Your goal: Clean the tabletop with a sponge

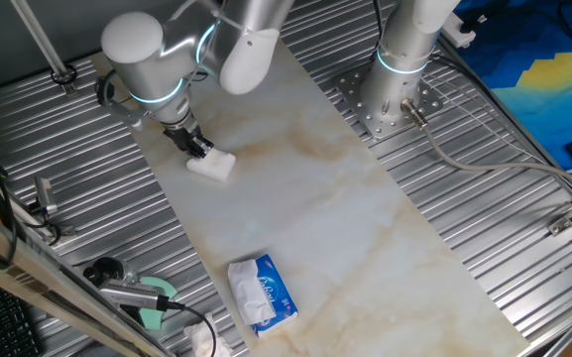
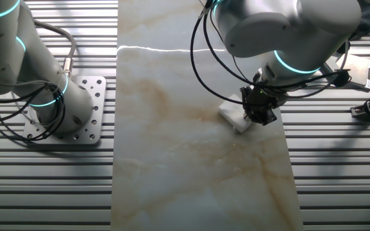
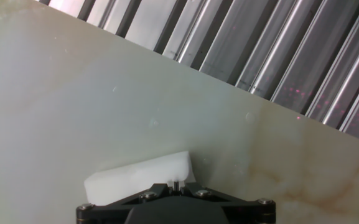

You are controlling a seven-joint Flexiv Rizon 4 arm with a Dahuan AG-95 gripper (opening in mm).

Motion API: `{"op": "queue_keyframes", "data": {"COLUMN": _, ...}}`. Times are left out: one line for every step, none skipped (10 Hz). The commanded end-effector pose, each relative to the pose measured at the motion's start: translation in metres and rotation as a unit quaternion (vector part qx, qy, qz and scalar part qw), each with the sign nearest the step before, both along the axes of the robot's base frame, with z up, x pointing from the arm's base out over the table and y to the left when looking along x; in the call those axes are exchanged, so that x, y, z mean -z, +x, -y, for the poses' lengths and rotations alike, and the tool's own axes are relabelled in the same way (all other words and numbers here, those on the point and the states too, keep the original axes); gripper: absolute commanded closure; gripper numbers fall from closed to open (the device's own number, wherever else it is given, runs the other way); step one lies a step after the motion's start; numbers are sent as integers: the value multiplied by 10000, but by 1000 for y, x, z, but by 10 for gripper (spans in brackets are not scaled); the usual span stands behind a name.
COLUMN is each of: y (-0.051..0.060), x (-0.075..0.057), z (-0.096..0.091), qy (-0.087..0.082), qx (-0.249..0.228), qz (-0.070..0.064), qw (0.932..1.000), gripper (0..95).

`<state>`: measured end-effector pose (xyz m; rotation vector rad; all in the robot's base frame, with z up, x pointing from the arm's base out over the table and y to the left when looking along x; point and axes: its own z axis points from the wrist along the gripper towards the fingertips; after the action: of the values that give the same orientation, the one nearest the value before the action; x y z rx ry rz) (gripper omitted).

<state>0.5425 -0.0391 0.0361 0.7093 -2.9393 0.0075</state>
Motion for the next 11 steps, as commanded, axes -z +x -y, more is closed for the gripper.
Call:
{"op": "queue_keyframes", "data": {"y": 0, "x": 0, "z": 0, "qy": 2, "qx": 10, "qz": 4, "qw": 10000, "gripper": 950}}
{"op": "queue_keyframes", "data": {"y": 0, "x": 0, "z": 0, "qy": 4, "qx": 3, "qz": 6, "qw": 10000, "gripper": 950}}
{"op": "queue_keyframes", "data": {"y": 0, "x": 1, "z": 1, "qy": 15, "qx": 1, "qz": 35, "qw": 10000, "gripper": 950}}
{"op": "queue_keyframes", "data": {"y": 1, "x": 2, "z": 2, "qy": 55, "qx": 0, "qz": 64, "qw": 10000, "gripper": 950}}
{"op": "queue_keyframes", "data": {"y": 2, "x": 7, "z": 5, "qy": 109, "qx": -5, "qz": 114, "qw": 9999, "gripper": 950}}
{"op": "queue_keyframes", "data": {"y": 3, "x": 8, "z": 6, "qy": 123, "qx": -4, "qz": 124, "qw": 9998, "gripper": 950}}
{"op": "queue_keyframes", "data": {"y": 3, "x": 10, "z": 8, "qy": 149, "qx": 5, "qz": 130, "qw": 9998, "gripper": 950}}
{"op": "queue_keyframes", "data": {"y": 4, "x": 11, "z": 9, "qy": 153, "qx": -13, "qz": 133, "qw": 9998, "gripper": 950}}
{"op": "queue_keyframes", "data": {"y": 4, "x": 11, "z": 13, "qy": 163, "qx": -40, "qz": 131, "qw": 9998, "gripper": 950}}
{"op": "queue_keyframes", "data": {"y": 4, "x": 11, "z": 15, "qy": 171, "qx": -61, "qz": 128, "qw": 9998, "gripper": 950}}
{"op": "queue_keyframes", "data": {"y": 4, "x": 11, "z": 17, "qy": 174, "qx": -84, "qz": 127, "qw": 9997, "gripper": 950}}
